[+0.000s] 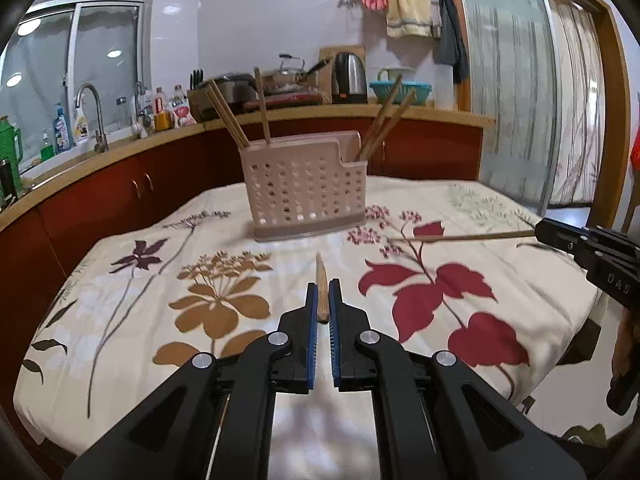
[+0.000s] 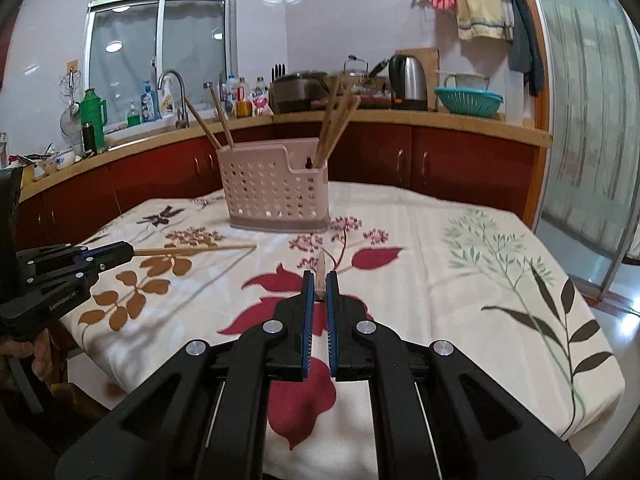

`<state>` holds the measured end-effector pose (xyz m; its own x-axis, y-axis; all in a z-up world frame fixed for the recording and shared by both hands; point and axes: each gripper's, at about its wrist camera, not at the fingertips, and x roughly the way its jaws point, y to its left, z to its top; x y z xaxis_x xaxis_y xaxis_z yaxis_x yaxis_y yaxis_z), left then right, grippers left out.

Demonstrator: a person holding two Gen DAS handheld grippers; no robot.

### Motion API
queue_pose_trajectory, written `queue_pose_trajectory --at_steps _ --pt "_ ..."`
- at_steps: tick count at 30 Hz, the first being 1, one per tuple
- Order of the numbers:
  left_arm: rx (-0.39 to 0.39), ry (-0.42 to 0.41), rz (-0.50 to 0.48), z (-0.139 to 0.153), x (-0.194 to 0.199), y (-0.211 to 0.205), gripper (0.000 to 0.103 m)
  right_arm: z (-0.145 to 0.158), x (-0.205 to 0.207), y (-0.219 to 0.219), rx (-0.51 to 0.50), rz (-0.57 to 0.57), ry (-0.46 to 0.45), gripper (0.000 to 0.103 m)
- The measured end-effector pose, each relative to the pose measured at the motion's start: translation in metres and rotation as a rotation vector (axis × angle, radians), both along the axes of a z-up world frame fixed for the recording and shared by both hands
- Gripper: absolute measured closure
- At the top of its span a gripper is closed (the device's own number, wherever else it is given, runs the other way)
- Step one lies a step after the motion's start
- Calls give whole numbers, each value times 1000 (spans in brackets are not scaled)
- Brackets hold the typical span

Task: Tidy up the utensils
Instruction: 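Lift both held chopsticks upright and carry them toward the pink caddy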

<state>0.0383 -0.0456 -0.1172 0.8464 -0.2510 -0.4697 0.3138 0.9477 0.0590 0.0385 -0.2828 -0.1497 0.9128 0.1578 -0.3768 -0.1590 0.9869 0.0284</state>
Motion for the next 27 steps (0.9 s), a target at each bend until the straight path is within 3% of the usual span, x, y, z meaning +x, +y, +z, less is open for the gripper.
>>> queue_pose_trajectory --at_steps 13,27 --pt "-42 -90 38 41 -15 22 97 38 -14 10 -10 13 -96 97" --pt "-77 -62 65 56 0 44 97 64 10 20 -7 44 -82 97"
